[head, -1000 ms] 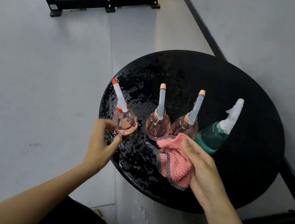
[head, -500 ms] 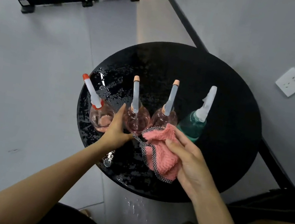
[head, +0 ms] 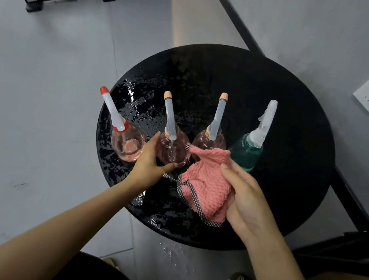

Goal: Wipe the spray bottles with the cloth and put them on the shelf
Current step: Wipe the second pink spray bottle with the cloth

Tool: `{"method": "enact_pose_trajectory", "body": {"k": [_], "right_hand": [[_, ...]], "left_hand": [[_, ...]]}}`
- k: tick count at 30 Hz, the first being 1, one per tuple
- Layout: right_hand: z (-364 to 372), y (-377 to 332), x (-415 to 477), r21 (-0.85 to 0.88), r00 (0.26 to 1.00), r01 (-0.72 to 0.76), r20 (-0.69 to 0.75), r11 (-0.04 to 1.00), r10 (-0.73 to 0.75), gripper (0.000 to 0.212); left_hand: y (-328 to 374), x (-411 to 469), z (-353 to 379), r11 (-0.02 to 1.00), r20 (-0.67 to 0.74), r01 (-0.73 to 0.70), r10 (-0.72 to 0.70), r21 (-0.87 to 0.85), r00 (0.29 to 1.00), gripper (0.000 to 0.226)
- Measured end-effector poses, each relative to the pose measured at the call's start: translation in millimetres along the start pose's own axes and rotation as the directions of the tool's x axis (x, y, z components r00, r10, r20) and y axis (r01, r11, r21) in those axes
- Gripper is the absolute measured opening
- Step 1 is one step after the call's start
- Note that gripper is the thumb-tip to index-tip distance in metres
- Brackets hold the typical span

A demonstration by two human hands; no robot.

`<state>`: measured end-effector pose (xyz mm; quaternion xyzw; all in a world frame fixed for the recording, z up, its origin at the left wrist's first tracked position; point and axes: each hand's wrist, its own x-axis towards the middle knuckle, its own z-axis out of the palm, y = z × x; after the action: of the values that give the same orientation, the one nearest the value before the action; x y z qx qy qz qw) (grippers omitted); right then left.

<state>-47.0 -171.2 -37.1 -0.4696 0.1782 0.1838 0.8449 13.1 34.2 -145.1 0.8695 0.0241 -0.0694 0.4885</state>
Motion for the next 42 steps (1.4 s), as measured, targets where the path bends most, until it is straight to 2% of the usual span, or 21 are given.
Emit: {"method": "enact_pose_trajectory", "body": {"k": [2,7,11,16,19,25,29,30,35,37,40,42], "right_hand": [[0.0,-0.8,-1.1,0.004,1.0,0.0,0.001,1.0,0.0,0.025],[-3.9,-3.5,-2.4,0.043,1.0,0.001,-0.018,0.999,0.0,0.026],[-5.2,-4.9,-1.4,0.06,0.999,-0.001,-0.046,0.998,0.003,0.029],[-7.7,-6.6,-3.8,0.08,0.998,0.007,-0.063,0.997,-0.002,0.032],[-8.7,-8.9,-7.6,0.084,0.999,0.015,-0.049,0.996,-0.011,0.03],[-8.3,-12.6,-15.9,0.109,0.998,0.019,-0.056,0.994,-0.013,0.029],[-5.5,-17.7,-25.7,0.096,0.998,0.055,-0.041,0.994,-0.052,0.028],[-4.8,-20.1,-28.6,0.087,0.997,0.069,-0.042,0.994,-0.066,0.029],[4.1,-41.9,-50.0,0.063,0.989,0.142,-0.044,0.988,-0.139,0.03],[10.7,-52.7,-60.0,0.066,0.981,0.19,-0.046,0.98,-0.187,0.028],[26.5,-69.1,-77.1,0.01,0.955,0.294,-0.027,0.956,-0.294,0.027],[40.4,-79.5,-88.3,-0.044,0.918,0.395,-0.011,0.918,-0.396,0.026]], "left_hand": [[5.8,5.5,1.1,0.999,0.015,-0.007,0.008,-0.043,1.0,0.09],[9.2,14.3,2.9,0.984,0.077,0.081,-0.07,-0.157,0.995,0.099],[8.1,15.9,0.9,0.989,0.063,0.107,-0.1,-0.106,0.993,0.092],[-14.1,17.9,3.8,0.992,0.038,0.116,-0.114,-0.052,0.993,0.106],[-17.8,9.5,4.7,0.994,0.009,0.1,-0.1,-0.052,0.995,0.095],[16.9,-25.3,-3.3,0.957,0.052,0.092,-0.081,-0.276,0.995,0.093],[40.7,-47.3,-10.8,0.904,0.083,0.082,-0.052,-0.419,0.995,0.061],[45.7,-51.1,-13.7,0.889,0.095,0.087,-0.049,-0.45,0.994,0.061],[73.3,-65.4,-33.5,0.745,0.14,0.117,-0.032,-0.657,0.99,0.075],[91.6,-72.0,-42.0,0.678,0.172,0.131,-0.007,-0.724,0.985,0.088],[124.5,-88.0,-56.1,0.613,0.192,0.142,0.015,-0.777,0.981,0.111],[146.0,-101.2,-64.4,0.6,0.199,0.136,0.04,-0.788,0.979,0.111]]}}
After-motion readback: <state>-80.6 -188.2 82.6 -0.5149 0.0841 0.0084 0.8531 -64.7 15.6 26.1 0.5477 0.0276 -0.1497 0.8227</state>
